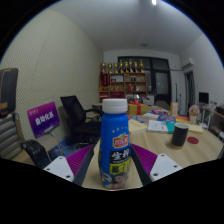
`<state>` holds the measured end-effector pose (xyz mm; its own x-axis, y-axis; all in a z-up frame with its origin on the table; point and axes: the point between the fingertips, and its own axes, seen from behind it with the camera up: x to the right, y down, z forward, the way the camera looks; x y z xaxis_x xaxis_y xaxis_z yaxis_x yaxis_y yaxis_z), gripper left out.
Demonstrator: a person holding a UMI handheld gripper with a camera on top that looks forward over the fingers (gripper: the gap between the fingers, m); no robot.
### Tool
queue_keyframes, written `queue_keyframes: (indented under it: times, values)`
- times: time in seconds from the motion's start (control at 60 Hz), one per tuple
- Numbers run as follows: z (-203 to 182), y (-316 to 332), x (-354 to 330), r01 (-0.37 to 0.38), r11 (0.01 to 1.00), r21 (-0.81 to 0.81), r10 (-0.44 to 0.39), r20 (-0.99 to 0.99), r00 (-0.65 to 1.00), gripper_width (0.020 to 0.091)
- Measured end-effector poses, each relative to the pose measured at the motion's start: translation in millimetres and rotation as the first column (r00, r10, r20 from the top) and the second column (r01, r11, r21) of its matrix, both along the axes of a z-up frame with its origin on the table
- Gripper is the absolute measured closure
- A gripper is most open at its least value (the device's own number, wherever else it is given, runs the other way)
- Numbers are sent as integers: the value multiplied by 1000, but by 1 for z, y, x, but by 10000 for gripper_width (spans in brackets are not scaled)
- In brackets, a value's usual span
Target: Pour water
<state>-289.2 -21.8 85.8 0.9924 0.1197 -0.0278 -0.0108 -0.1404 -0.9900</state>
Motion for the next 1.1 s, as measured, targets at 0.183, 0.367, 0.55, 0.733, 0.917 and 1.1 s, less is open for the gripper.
queue_keyframes:
  times: [0.183,0.367,0.55,0.733,0.917,1.1]
  values:
    - [-4,10,1,10,999,36,-8,-55,998,489]
    - [-5,9,-1,-38,998,43,43,-107,993,519]
    - [-4,11,0,-59,995,79,65,-77,995,610]
    - [9,12,-3,-128,988,87,139,-133,981,634]
    - [89,41,46,-196,974,111,222,-617,755,632]
    - [100,82,114,-250,966,63,119,-969,216,638]
